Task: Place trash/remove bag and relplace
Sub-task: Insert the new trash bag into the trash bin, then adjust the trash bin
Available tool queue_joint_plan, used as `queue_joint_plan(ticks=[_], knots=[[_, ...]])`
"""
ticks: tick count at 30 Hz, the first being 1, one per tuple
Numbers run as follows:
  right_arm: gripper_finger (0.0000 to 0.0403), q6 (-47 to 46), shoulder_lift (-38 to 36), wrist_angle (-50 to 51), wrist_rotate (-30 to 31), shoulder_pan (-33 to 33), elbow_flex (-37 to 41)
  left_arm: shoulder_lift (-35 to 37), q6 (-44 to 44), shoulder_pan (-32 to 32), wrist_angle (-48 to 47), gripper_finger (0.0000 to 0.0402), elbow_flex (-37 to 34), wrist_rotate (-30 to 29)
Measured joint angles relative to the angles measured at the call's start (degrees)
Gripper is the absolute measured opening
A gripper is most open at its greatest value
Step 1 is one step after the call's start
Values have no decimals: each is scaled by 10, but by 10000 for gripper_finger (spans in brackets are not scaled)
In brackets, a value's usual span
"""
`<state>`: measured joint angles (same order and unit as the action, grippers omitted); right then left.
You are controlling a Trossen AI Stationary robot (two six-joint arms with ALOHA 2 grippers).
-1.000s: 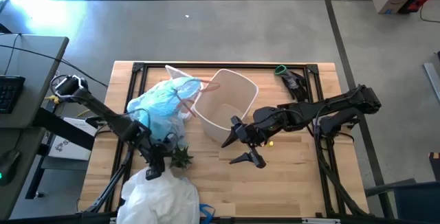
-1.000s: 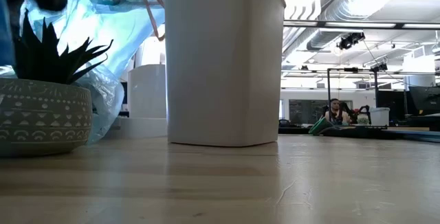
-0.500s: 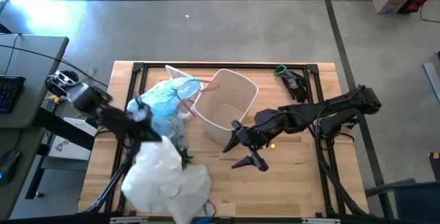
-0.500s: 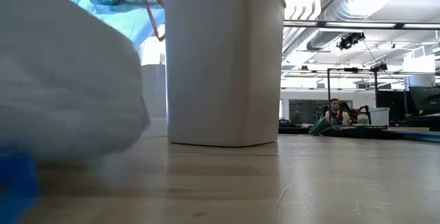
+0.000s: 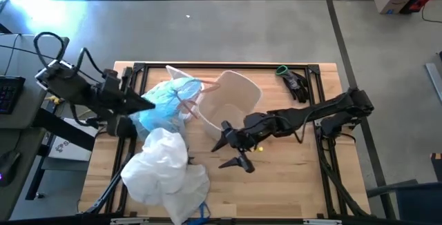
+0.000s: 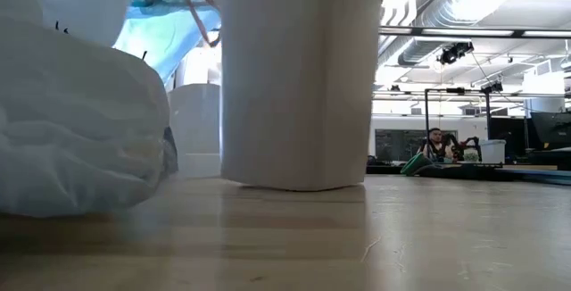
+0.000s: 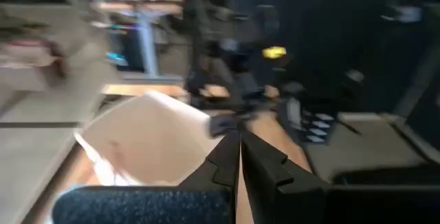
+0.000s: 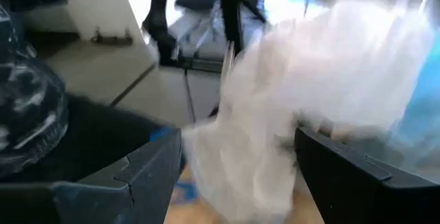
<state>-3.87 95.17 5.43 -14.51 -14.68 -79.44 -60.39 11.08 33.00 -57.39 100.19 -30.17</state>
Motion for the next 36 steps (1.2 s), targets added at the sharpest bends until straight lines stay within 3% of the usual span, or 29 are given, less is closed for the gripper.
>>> queue_joint_plan(ticks=[3, 6, 11, 15, 20, 25, 29, 36], knots=[[270, -17, 13, 1, -22, 9, 0, -12, 39, -8, -49, 0, 6, 84], [270, -29, 14, 17, -25, 11, 2, -31, 112, -13, -124, 1, -4, 128], [270, -47, 22, 25, -25, 15, 9, -71, 207, -13, -216, 7, -36, 152], [270, -56, 21, 6, -25, 18, 4, -95, 226, -13, -235, 50, -50, 192], [270, -67, 34, 8, -26, 18, 6, -98, 219, -13, -236, 133, -50, 179], [270, -68, 33, 2, -26, 18, 5, -87, 209, -13, -236, 200, -50, 127], [270, -67, 31, 2, -26, 18, 5, -77, 202, -13, -236, 224, -49, 100], [270, -64, 31, 7, -26, 19, 5, -68, 198, -13, -238, 232, -49, 89]])
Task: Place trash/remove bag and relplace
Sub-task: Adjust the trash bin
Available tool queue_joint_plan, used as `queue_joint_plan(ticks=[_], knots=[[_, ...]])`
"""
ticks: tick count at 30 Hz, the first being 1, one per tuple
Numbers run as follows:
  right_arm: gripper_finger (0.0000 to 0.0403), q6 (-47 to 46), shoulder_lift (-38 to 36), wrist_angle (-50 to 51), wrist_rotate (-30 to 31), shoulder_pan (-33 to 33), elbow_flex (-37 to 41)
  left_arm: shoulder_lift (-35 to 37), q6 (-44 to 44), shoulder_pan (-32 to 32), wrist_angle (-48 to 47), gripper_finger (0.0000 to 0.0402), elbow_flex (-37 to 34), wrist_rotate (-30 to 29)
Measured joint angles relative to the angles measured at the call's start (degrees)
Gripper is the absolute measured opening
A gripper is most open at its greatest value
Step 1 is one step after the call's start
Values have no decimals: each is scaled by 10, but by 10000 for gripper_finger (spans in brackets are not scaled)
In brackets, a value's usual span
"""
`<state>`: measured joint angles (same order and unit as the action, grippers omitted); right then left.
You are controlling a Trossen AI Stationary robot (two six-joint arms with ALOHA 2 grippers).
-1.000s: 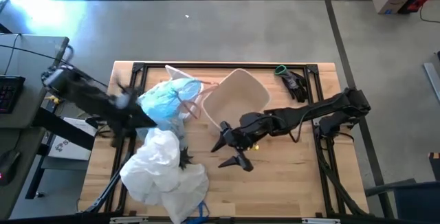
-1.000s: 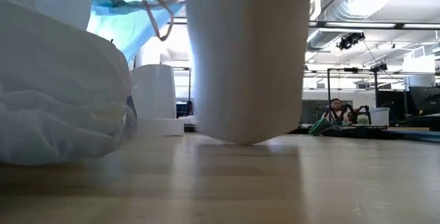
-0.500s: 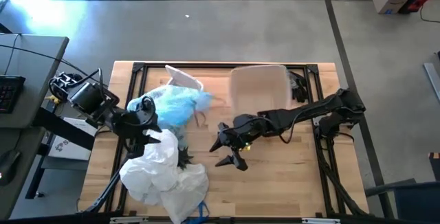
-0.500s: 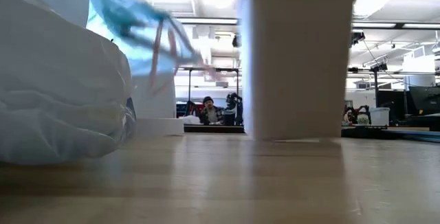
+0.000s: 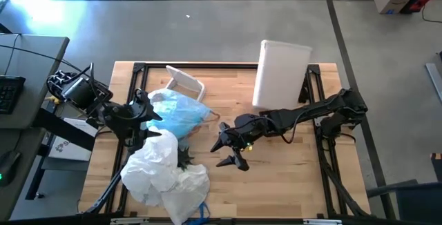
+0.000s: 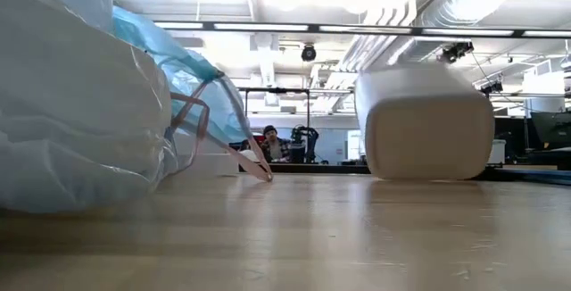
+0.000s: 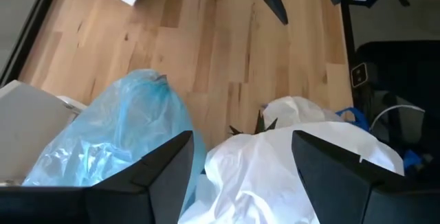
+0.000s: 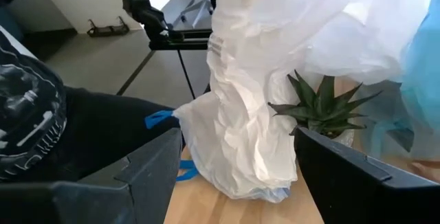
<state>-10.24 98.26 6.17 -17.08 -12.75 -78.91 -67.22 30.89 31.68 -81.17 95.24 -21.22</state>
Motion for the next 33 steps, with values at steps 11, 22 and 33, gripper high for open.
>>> queue_joint_plan(ticks=[11, 22, 33], knots=[[270, 0, 0, 2, 2, 0, 0, 0, -7, 0, 0, 232, 0, 0], [270, -2, -1, 4, 2, 0, 0, 0, -5, 0, 0, 232, 0, 1], [270, -7, -1, 43, 135, 0, -1, -14, -20, 0, 9, 232, 0, 15]])
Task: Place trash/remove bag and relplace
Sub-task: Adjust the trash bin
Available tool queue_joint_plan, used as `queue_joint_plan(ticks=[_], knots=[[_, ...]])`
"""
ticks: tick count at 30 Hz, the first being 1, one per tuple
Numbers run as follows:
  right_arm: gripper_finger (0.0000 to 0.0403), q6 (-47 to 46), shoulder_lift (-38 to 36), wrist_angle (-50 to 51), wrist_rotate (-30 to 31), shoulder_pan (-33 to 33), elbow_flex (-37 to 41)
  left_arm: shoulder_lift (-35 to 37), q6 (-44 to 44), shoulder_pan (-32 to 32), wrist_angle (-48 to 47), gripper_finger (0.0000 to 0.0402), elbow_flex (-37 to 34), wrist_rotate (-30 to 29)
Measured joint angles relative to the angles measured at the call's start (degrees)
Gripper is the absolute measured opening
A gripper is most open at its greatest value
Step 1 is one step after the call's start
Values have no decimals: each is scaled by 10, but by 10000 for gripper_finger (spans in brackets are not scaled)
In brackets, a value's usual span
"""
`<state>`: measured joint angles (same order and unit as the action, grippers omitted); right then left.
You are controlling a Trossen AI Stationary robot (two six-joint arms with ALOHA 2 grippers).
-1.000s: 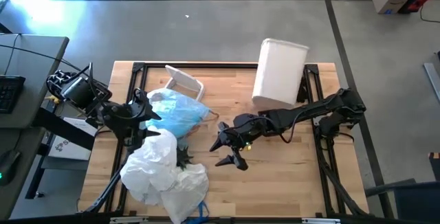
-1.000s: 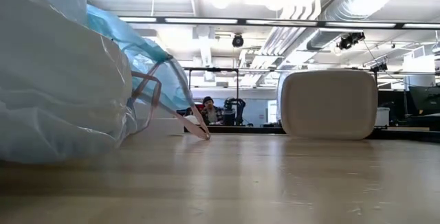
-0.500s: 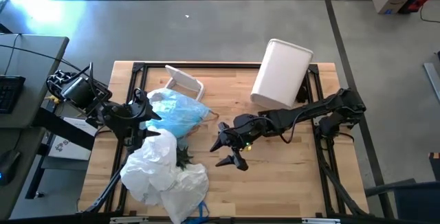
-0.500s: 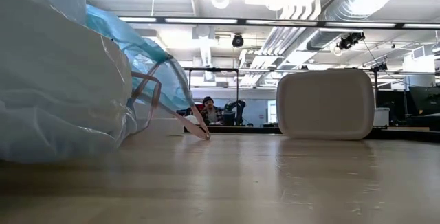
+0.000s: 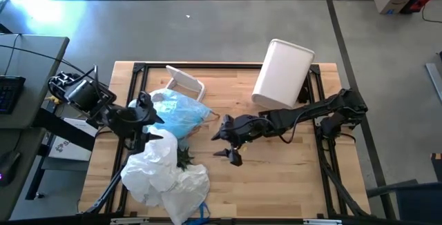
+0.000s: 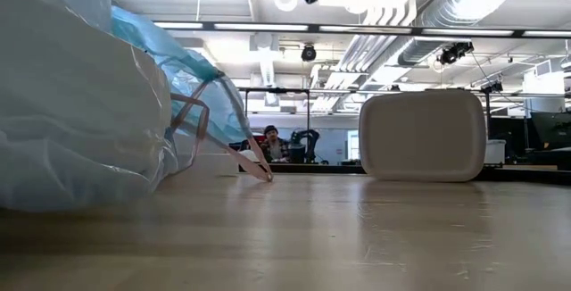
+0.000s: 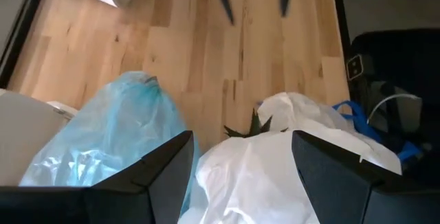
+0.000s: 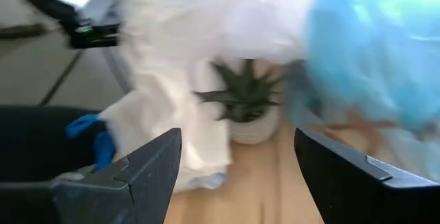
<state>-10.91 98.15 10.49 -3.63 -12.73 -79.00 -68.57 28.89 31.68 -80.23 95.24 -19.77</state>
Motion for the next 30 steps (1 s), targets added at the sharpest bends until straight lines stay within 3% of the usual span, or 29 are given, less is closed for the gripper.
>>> queue_joint_plan(ticks=[5, 9, 16, 19, 22, 27, 30], knots=[[270, -36, 0, 15, 82, 0, 0, -22, -20, -1, 2, 232, 0, -10], [270, -47, -16, 62, 155, 2, 0, -44, -76, -23, 38, 232, 0, -81], [270, -88, -112, 194, 328, 40, 0, -77, -241, -176, 143, 232, 0, -47], [270, -113, -165, 278, 385, 65, 0, -86, -292, -267, 206, 232, 0, 22], [270, -139, -215, 353, 390, 110, 0, -104, -310, -356, 269, 232, 0, 116], [270, -144, -287, 421, 299, 219, 0, -162, -305, -477, 358, 232, 0, 326], [270, -116, -311, 440, 225, 303, 0, -213, -296, -516, 401, 232, 0, 384]])
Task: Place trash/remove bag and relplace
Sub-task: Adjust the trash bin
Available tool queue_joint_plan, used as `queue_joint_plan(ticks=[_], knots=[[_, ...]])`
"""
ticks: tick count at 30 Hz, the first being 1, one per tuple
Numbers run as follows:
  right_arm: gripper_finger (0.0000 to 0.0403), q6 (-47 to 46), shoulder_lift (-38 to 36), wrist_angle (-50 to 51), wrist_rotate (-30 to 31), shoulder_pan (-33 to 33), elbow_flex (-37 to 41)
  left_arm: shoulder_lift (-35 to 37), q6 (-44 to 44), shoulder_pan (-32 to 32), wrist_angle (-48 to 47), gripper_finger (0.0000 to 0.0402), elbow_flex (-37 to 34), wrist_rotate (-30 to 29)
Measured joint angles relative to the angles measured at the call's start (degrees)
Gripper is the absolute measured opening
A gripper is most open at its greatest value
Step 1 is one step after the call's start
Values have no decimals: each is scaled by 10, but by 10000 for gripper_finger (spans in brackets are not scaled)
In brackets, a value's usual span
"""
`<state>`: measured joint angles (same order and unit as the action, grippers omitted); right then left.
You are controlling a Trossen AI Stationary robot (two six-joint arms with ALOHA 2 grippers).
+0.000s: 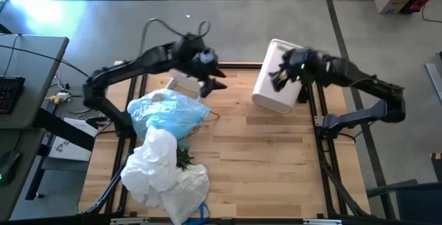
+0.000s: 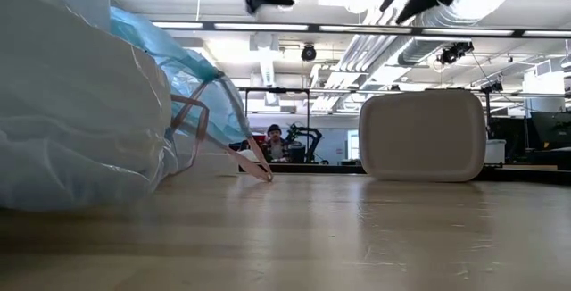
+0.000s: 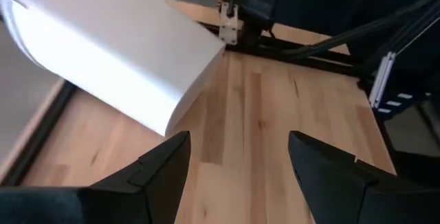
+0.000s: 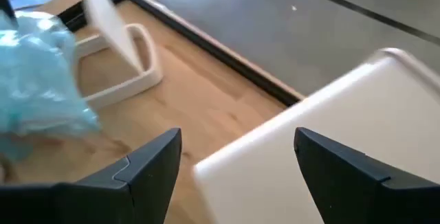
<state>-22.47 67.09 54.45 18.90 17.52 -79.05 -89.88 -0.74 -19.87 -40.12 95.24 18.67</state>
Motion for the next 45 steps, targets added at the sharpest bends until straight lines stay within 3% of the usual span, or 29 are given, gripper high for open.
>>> queue_joint_plan(ticks=[6, 12, 18, 21, 25, 35, 45], knots=[[264, 118, -3, 23, -85, 194, 0, -100, 5, -37, 87, 232, 0, 103], [235, 217, 40, 4, -209, 385, 0, -161, 8, -38, 138, 232, 0, 185], [217, 272, 117, 6, -291, 519, -15, -167, -31, -16, 140, 232, 0, 205], [216, 261, 161, 25, -325, 527, -55, -162, -41, -4, 144, 232, 0, 212], [217, 195, 187, 20, -260, 523, -77, -162, -45, 11, 162, 232, 0, 213], [217, 175, 215, -72, -247, 543, -77, -162, -45, 37, 177, 232, 0, 208], [217, 171, 273, -41, -291, 557, -77, -162, -46, 52, 165, 232, 0, 194]])
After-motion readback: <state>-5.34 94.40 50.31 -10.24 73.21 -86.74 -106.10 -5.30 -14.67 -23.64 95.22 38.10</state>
